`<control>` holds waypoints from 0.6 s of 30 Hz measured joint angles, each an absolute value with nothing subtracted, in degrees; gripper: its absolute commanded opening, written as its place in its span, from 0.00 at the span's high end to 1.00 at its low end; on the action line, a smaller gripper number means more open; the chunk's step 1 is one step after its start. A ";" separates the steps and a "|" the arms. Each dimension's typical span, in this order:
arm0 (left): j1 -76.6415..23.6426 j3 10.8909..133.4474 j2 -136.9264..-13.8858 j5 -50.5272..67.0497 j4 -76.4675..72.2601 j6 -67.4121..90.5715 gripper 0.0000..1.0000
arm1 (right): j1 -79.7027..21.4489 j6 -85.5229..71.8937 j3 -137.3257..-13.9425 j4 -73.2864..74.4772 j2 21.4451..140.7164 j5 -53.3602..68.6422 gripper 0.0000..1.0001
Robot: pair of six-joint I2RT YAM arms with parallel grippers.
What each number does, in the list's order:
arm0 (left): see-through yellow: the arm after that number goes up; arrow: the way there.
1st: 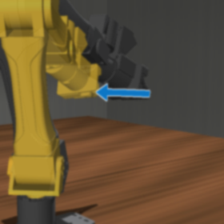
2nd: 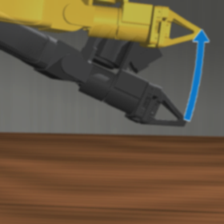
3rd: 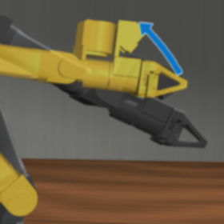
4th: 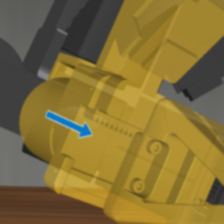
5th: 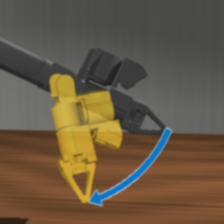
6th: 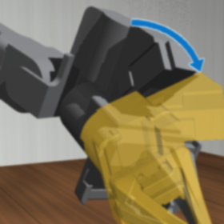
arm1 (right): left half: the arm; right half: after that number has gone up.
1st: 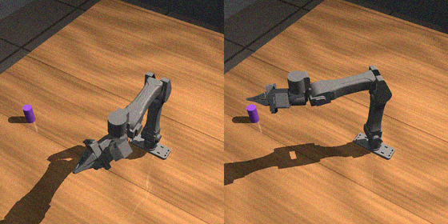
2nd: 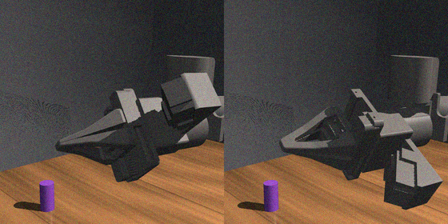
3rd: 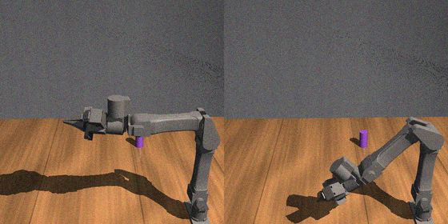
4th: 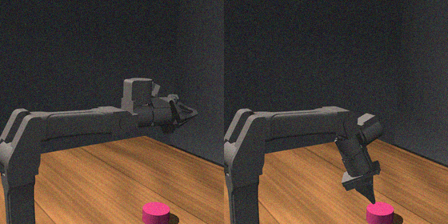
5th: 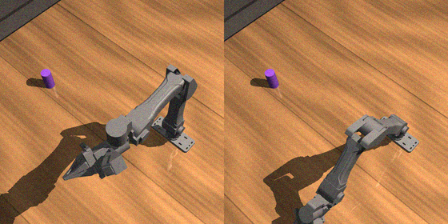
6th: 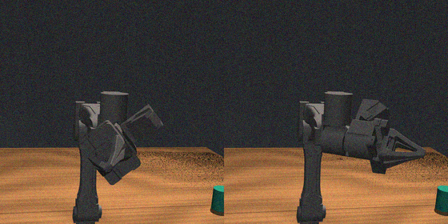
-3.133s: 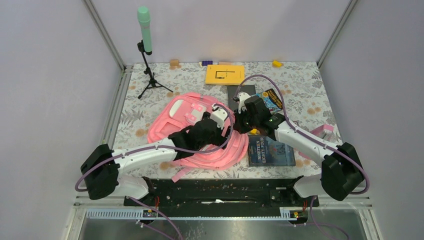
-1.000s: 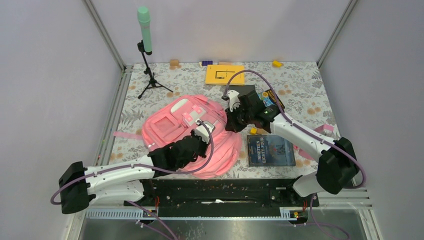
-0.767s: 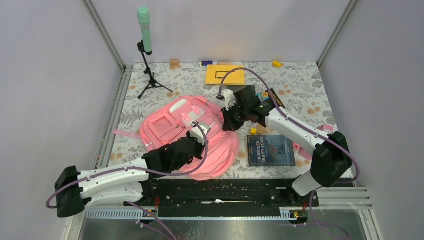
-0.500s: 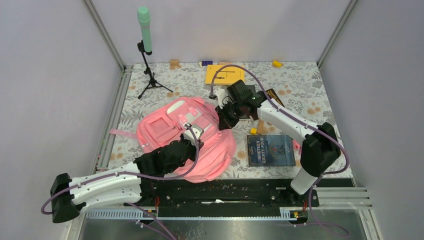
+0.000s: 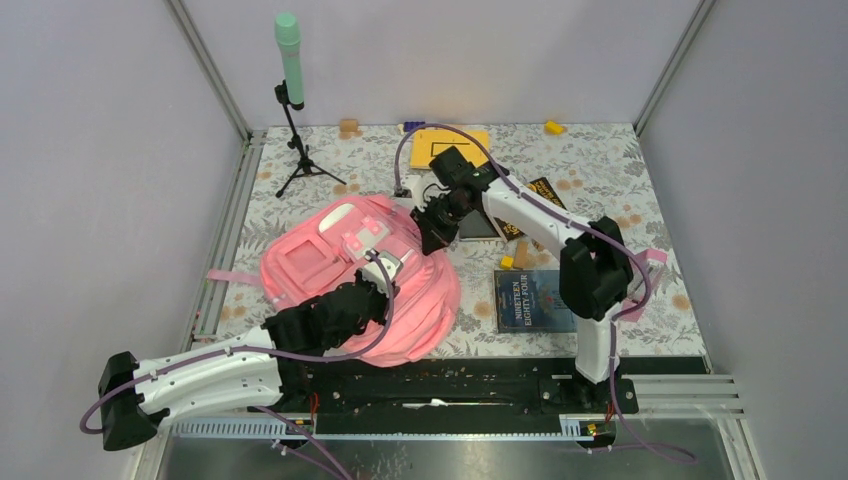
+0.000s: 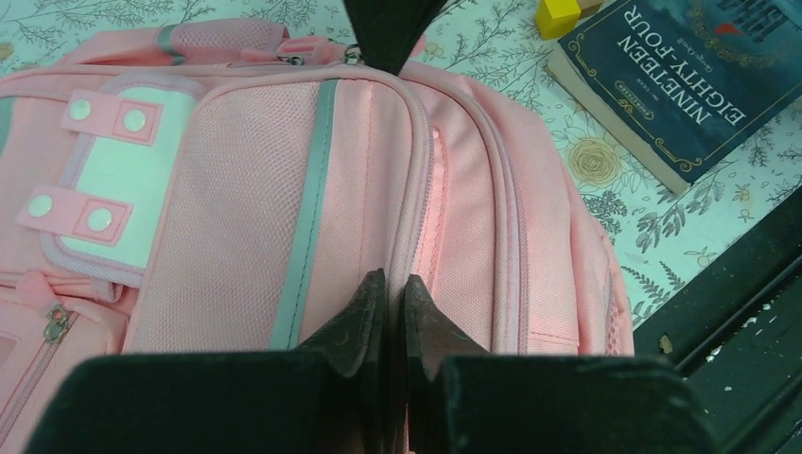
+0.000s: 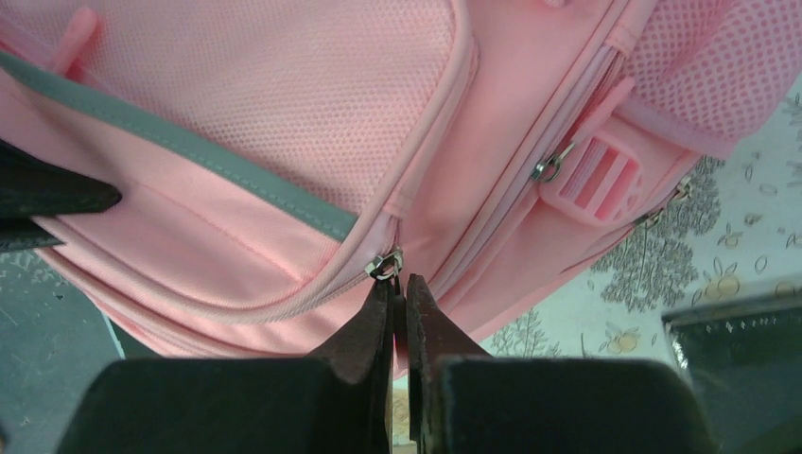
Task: Pack the student bag
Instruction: Zip the student bag at the center of the board.
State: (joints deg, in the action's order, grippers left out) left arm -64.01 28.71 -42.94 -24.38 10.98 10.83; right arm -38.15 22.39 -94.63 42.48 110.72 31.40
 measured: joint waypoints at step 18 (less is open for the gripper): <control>-63.77 29.74 -43.57 -27.88 15.11 11.00 1.00 | -38.52 19.27 -99.11 36.27 117.08 34.02 0.57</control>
